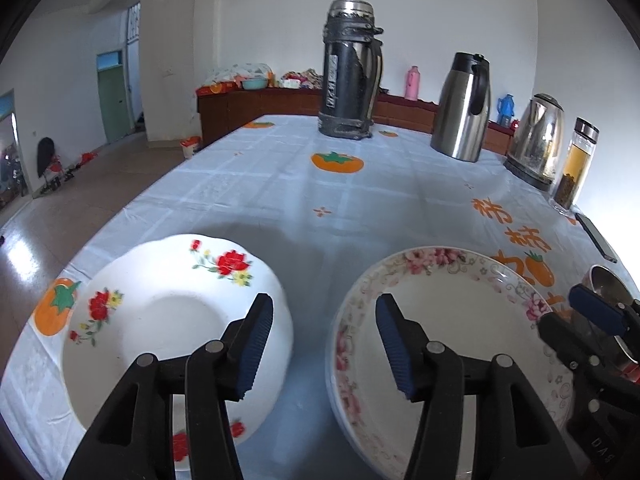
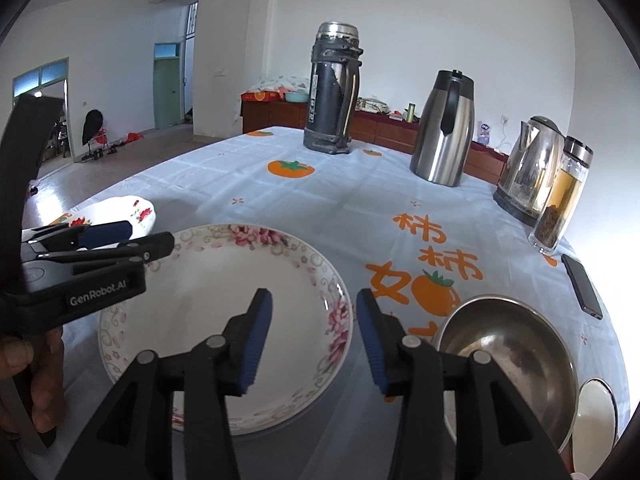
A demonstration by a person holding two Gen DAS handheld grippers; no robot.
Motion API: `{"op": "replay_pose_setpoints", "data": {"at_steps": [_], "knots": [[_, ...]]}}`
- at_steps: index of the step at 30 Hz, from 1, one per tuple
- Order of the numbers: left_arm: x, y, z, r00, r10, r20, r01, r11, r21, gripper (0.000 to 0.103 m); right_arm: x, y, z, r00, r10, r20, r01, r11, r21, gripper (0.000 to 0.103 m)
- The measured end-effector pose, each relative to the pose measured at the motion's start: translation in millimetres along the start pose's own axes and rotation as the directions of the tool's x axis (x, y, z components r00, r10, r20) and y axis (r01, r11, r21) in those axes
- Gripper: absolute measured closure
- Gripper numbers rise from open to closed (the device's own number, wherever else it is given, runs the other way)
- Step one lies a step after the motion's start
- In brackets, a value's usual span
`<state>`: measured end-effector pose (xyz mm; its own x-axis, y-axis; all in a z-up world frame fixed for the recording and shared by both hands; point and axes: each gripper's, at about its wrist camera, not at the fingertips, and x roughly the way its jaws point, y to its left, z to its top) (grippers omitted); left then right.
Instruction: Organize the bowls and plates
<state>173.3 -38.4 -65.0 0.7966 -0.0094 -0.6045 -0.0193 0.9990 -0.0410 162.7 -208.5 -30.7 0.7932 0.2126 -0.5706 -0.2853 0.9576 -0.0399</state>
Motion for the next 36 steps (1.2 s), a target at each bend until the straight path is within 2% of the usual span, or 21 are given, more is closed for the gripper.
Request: {"op": "replay_pose_setpoints", "data": {"at_steps": [6, 10, 16, 22, 27, 30, 36], "knots": [[-18.1, 19.3, -0.7, 0.999, 0.040, 0.037, -0.038, 0.998, -0.041, 0.047, -3.9, -5.0, 0.5, 1.000, -0.003, 0.023, 0.002, 1.000, 0.024, 0.059], [-31.6, 44.2, -0.3, 0.996, 0.085, 0.035, -0.082, 0.995, -0.056, 0.047, -4.4, -0.8, 6.2, 0.997, 0.080, 0.006, -0.080, 0.995, 0.062, 0.059], [-46.7, 94.6, 2.9, 0.983, 0.176, 0.046, -0.170, 0.978, -0.117, 0.046, -0.5, 37.8, 31.7, 0.981, 0.196, 0.008, -0.196, 0.980, 0.026, 0.059], [-41.2, 140.6, -2.4, 0.969, 0.246, -0.005, -0.242, 0.950, -0.197, 0.046, 22.2, 84.9, 51.6, 0.964, 0.264, -0.029, -0.265, 0.964, -0.035, 0.063], [-32.1, 161.7, -10.7, 0.964, 0.261, -0.052, -0.266, 0.938, -0.221, 0.046, 48.1, 114.5, 64.1, 0.961, 0.263, -0.088, -0.269, 0.961, -0.068, 0.066], [-26.6, 164.5, -15.3, 0.964, 0.256, -0.070, -0.265, 0.938, -0.222, 0.046, 69.4, 131.0, 66.7, 0.955, 0.244, -0.167, -0.259, 0.963, -0.078, 0.069], [-21.5, 165.1, -19.8, 0.972, 0.222, -0.083, -0.235, 0.947, -0.219, 0.046, 85.2, 145.4, 63.1, 0.951, 0.199, -0.237, -0.230, 0.967, -0.110, 0.074]]}}
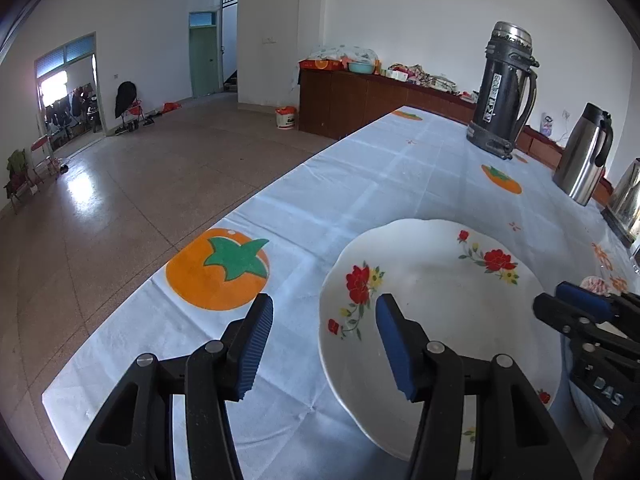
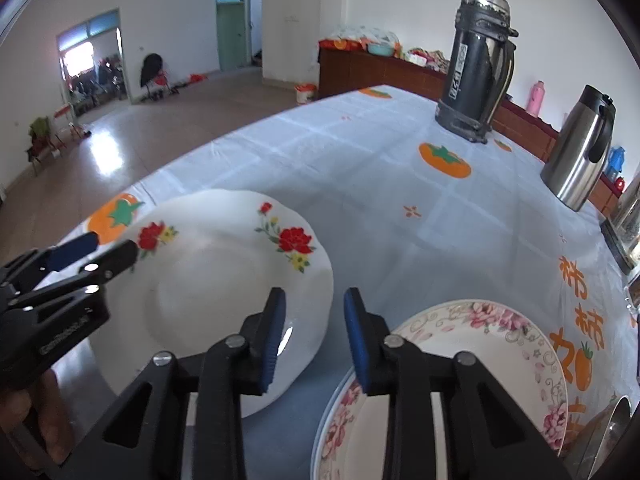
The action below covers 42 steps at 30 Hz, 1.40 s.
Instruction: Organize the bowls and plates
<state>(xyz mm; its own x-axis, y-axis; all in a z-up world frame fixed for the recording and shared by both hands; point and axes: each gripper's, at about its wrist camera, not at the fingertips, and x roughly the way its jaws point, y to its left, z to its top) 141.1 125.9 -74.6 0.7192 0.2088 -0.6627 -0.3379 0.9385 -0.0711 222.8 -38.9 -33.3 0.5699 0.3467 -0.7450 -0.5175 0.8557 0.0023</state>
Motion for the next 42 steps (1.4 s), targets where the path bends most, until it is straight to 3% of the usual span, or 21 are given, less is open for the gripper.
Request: {"op": "replay_pose_setpoints", "data": {"at_steps": [8, 9, 13, 24, 42], "knots": [[13.1, -5.3, 2.6, 0.998, -0.027, -0.058, 0.028, 0.999, 0.016, 0.049, 13.9, 11.2, 2.9, 0.997, -0.017, -0.073, 0.014, 0.999, -0.044, 0.078], [13.2, -5.4, 2.6, 0.998, -0.033, -0.059, 0.034, 0.999, 0.017, 0.059, 12.7, 11.8, 2.1, 0.998, -0.007, -0.068, 0.004, 0.999, -0.042, 0.082], [12.5, -2.3, 2.8, 0.998, -0.012, -0.058, 0.012, 1.000, -0.005, 0.067, 6.8, 14.0, -4.9, 0.999, 0.026, -0.040, -0.028, 0.999, -0.041, 0.082], [6.4, 2.1, 2.3, 0.997, -0.067, -0.025, 0.067, 0.998, -0.010, 0.072, -16.6, 3.1, -16.7, 0.994, 0.082, 0.072, -0.084, 0.996, 0.032, 0.082], [-0.9, 3.2, 1.8, 0.998, -0.058, 0.019, 0.059, 0.998, -0.018, 0.081, -34.4, -1.3, -25.9, 0.985, 0.128, 0.116, -0.136, 0.989, 0.061, 0.082]]}}
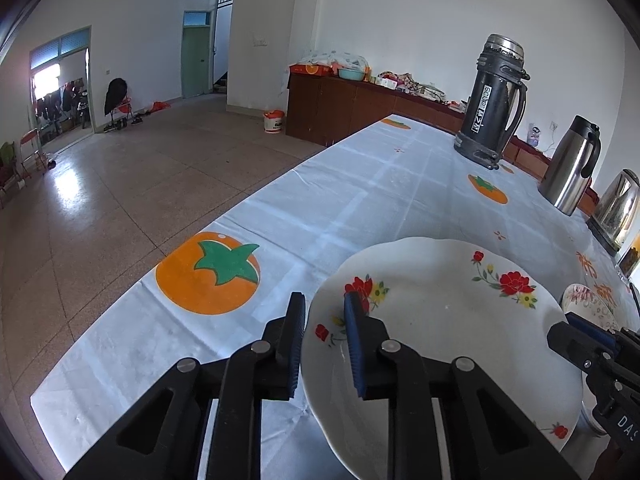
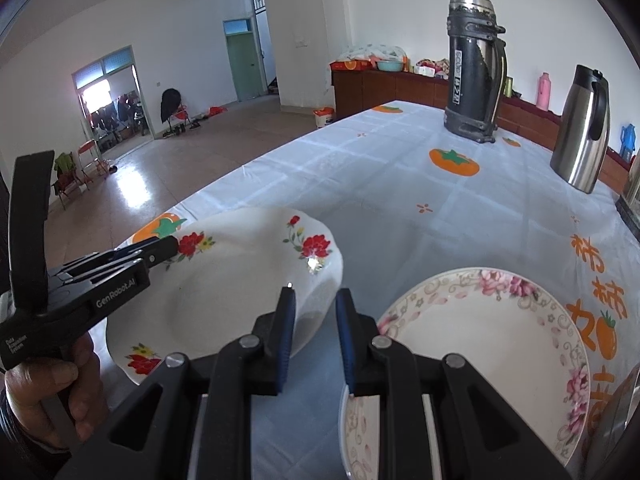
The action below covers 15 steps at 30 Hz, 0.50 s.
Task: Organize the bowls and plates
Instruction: 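Lower the white red-flower plate onto the plate stack with the left gripper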
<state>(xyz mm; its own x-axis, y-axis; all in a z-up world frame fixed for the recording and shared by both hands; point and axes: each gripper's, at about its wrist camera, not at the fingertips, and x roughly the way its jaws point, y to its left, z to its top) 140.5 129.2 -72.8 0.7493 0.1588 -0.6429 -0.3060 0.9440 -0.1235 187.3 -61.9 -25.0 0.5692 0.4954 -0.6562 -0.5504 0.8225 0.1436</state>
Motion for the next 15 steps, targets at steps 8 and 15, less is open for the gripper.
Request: {"op": "replay_pose_setpoints", "data": {"at_steps": [8, 15], "knots": [[-8.5, 0.9, -2.4, 0.999, 0.017, 0.039, -0.017, 1.000, -0.005, 0.081, -2.6, 3.1, -4.2, 1.000, -0.001, 0.016, 0.001, 1.000, -0.013, 0.082], [-15.0, -5.6, -4.7, 0.998, 0.018, 0.057, -0.018, 1.000, -0.002, 0.081, -11.7, 3.0, -7.4, 0.998, -0.024, 0.054, 0.025, 1.000, -0.016, 0.082]]}}
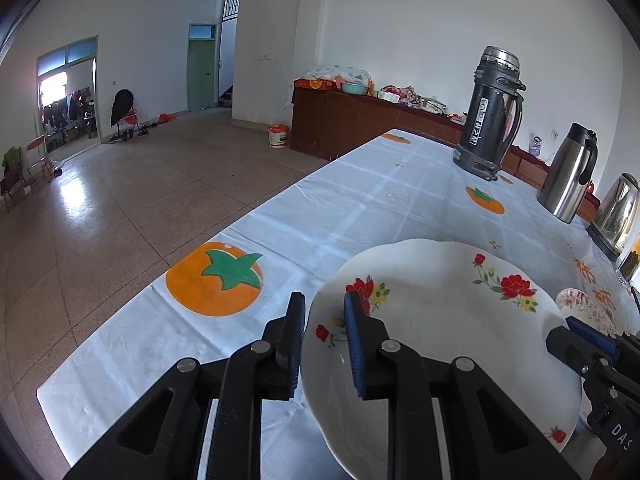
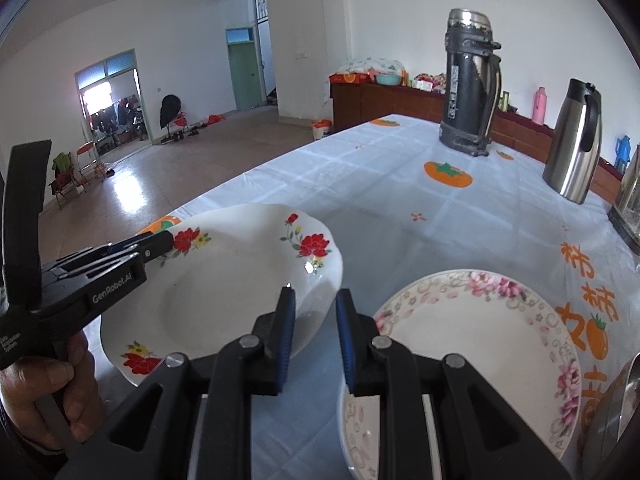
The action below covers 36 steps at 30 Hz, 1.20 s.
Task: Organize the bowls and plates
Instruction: 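Lower the white red-flower plate onto the plate stack with the left gripper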
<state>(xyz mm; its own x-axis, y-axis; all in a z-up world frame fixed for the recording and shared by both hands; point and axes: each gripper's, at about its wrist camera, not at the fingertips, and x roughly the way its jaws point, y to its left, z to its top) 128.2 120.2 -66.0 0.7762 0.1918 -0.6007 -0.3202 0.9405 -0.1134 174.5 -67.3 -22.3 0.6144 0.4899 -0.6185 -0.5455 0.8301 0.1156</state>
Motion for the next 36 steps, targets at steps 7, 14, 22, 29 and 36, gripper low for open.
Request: {"op": "replay_pose_setpoints", "data": {"at_steps": [7, 14, 22, 29, 36], "knots": [[-15.5, -8.3, 7.0, 1.000, 0.002, 0.029, -0.002, 1.000, 0.007, 0.081, -12.1, -5.1, -1.4, 1.000, -0.002, 0.031, 0.002, 1.000, 0.008, 0.082], [-32.7, -22.6, 15.0, 0.997, -0.012, 0.072, 0.010, 1.000, 0.028, 0.081, -24.9, -15.9, -0.1, 0.998, -0.010, 0.067, 0.009, 1.000, 0.026, 0.082], [-36.8, -42.5, 15.0, 0.997, -0.038, 0.069, 0.035, 0.998, 0.051, 0.081, -40.8, -33.6, -0.4, 0.994, -0.034, 0.100, 0.028, 0.998, 0.061, 0.082], [-39.7, -61.6, 13.7, 0.995, -0.060, 0.073, 0.055, 0.996, 0.074, 0.081, -51.4, -46.9, -8.9, 0.993, -0.053, 0.107, 0.044, 0.995, 0.089, 0.082], [-39.8, -83.3, 11.2, 0.994, -0.088, 0.069, 0.081, 0.992, 0.099, 0.081, -60.3, -62.4, -20.2, 0.991, -0.082, 0.106, 0.069, 0.990, 0.124, 0.082]]}}
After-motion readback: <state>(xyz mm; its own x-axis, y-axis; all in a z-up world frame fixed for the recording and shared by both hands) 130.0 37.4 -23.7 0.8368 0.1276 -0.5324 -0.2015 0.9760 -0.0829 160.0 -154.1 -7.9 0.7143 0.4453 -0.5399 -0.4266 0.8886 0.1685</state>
